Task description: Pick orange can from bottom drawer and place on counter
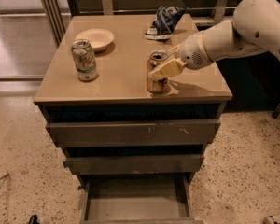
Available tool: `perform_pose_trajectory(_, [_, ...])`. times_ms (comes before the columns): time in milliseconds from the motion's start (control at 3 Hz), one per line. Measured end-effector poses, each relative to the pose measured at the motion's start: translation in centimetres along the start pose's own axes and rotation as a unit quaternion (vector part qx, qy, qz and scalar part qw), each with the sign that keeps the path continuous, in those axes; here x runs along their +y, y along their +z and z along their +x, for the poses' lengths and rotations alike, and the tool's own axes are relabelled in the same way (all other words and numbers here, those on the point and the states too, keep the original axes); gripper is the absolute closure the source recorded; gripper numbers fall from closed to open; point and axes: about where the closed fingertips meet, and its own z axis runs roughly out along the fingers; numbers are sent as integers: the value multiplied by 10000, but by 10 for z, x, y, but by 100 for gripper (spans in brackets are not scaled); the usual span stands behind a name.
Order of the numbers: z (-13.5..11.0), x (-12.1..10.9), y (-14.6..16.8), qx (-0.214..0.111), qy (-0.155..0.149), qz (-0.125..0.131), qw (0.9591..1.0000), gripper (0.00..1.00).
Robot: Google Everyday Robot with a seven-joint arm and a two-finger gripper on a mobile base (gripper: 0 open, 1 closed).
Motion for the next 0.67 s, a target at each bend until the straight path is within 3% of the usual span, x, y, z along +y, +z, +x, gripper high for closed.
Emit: perform_pose_trajectory(667, [0, 0, 0, 0, 0, -1, 10000, 36])
